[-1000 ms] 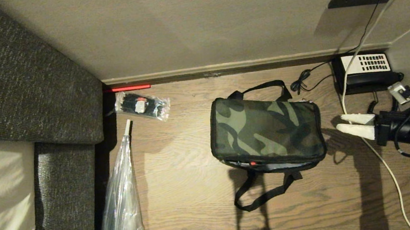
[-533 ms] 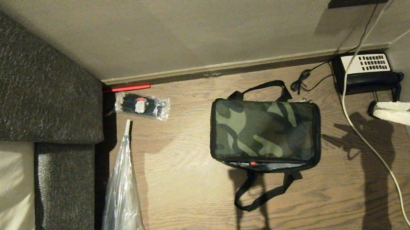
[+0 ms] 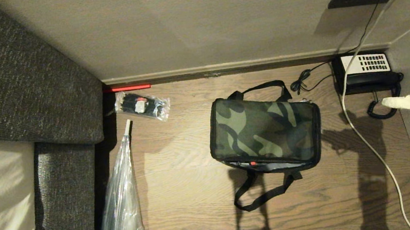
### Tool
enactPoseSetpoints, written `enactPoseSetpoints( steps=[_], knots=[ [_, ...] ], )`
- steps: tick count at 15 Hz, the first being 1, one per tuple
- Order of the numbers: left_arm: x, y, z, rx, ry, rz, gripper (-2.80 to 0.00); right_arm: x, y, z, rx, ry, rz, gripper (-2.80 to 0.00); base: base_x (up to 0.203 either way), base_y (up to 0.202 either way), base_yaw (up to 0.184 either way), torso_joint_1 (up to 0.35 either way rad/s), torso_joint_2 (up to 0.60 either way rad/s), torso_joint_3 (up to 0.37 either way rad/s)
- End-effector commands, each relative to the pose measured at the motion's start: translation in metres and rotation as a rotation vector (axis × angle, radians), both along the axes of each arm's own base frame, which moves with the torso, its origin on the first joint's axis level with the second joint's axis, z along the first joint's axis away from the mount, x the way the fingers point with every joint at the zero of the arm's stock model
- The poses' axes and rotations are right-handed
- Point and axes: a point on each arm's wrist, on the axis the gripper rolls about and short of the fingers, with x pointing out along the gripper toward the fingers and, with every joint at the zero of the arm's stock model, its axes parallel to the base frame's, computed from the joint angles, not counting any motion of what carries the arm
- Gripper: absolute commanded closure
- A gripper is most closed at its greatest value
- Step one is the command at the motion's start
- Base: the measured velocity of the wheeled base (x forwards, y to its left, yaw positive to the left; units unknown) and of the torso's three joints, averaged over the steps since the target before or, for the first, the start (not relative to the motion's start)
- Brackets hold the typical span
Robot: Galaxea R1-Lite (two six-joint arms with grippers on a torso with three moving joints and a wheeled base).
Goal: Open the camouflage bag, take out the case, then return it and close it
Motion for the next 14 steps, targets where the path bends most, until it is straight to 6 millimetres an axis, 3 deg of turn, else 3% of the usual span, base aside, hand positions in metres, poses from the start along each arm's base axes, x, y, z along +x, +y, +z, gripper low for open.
enactPoseSetpoints(
  steps=[1,4,7,10,13,14],
  knots=[
    [0.0,0.0,-0.001,0.0,0.004,0.0,0.0,-0.036,0.015,0.024,-0.081,-0.029,-0.137,0.0,0.0,0.0,0.0,0.0,0.0,0.0],
    [0.0,0.0,-0.001,0.0,0.004,0.0,0.0,-0.068,0.029,0.033,-0.164,-0.051,-0.243,0.0,0.0,0.0,0.0,0.0,0.0,0.0],
    [0.0,0.0,0.0,0.0,0.003,0.0,0.0,-0.113,0.052,0.027,-0.25,-0.057,-0.281,0.0,0.0,0.0,0.0,0.0,0.0,0.0],
    [0.0,0.0,-0.001,0.0,0.004,0.0,0.0,-0.163,0.069,-0.018,-0.345,-0.09,-0.313,0.0,0.0,0.0,0.0,0.0,0.0,0.0],
    [0.0,0.0,0.0,0.0,0.003,0.0,0.0,-0.201,0.072,-0.093,-0.384,-0.11,-0.34,0.0,0.0,0.0,0.0,0.0,0.0,0.0],
    [0.0,0.0,-0.001,0.0,0.004,0.0,0.0,-0.212,0.072,-0.109,-0.377,-0.145,-0.358,0.0,0.0,0.0,0.0,0.0,0.0,0.0]
  ],
)
